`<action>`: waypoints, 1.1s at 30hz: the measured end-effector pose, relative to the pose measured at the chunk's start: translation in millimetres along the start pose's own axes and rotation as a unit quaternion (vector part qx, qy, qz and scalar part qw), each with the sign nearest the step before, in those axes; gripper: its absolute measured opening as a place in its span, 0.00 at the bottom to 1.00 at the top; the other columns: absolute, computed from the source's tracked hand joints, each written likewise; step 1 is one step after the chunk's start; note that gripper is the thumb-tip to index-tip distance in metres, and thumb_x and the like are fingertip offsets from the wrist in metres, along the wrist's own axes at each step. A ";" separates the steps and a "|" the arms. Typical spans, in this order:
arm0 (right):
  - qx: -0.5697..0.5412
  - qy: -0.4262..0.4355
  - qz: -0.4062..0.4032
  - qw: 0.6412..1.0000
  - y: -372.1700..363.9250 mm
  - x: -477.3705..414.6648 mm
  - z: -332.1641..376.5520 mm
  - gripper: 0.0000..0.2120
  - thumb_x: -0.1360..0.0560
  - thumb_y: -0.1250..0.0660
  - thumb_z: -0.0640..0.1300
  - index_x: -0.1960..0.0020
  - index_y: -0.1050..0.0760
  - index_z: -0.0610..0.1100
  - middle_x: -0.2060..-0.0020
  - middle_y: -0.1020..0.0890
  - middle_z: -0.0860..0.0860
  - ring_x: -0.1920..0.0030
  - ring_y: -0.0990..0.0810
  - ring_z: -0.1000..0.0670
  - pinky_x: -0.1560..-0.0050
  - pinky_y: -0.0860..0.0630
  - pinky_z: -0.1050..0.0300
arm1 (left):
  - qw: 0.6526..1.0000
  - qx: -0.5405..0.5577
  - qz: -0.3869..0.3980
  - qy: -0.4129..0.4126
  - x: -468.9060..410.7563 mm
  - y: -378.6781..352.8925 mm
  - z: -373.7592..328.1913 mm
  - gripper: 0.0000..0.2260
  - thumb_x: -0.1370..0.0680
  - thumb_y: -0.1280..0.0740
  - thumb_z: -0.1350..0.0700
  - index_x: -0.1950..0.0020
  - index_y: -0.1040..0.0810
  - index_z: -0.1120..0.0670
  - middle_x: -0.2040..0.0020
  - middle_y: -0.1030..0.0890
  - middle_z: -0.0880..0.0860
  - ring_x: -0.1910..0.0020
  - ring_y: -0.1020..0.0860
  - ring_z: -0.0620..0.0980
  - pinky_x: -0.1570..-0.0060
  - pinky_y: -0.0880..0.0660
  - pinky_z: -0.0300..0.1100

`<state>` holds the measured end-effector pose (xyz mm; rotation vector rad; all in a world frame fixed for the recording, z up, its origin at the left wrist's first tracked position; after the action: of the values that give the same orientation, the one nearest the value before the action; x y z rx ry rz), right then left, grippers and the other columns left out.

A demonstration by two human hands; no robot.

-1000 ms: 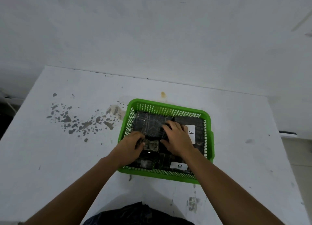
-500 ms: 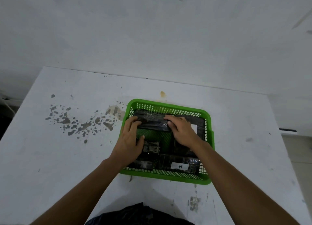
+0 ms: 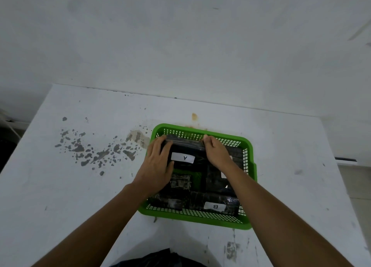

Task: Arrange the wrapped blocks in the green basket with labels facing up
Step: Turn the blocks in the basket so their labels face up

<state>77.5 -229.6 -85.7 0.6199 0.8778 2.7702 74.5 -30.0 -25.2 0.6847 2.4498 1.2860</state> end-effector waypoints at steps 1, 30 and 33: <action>0.001 -0.009 -0.028 1.000 3.5 0.5 -1.0 0.23 0.19 0.50 0.59 0.48 0.26 0.41 0.61 0.24 0.51 0.60 0.26 0.52 0.62 0.33 0.58 | 1.000 -0.018 0.015 0.001 -0.4 -4.7 1.3 0.26 0.23 0.38 0.58 0.28 0.43 0.60 0.26 0.44 0.63 0.26 0.48 0.62 0.29 0.41 0.61; 0.257 0.240 0.015 0.936 -33.7 60.4 -6.5 0.28 0.26 0.36 0.62 0.37 0.29 0.42 0.41 0.30 0.42 0.34 0.36 0.42 0.35 0.31 0.45 | 0.949 -0.199 0.240 0.044 -1.1 -63.8 22.6 0.24 0.22 0.41 0.48 0.31 0.39 0.59 0.26 0.44 0.63 0.28 0.41 0.62 0.35 0.31 0.56; 0.306 0.235 0.016 0.922 -34.2 59.9 -8.9 0.33 0.28 0.39 0.68 0.34 0.30 0.44 0.36 0.29 0.44 0.30 0.39 0.42 0.33 0.35 0.41 | 0.963 -0.153 0.219 0.033 1.2 -58.4 17.2 0.21 0.22 0.40 0.49 0.33 0.35 0.58 0.28 0.40 0.60 0.30 0.39 0.60 0.38 0.28 0.56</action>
<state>21.0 -189.6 -92.1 0.0121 1.8832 2.6850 65.4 -46.1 -83.2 1.1510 2.1425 1.8253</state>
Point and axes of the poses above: each hand's wrist, its own x-axis away from the middle knuckle, its own y-axis out of the back of the hand, z = x × y, the point moved 10 cm from there along -x, towards the middle knuckle
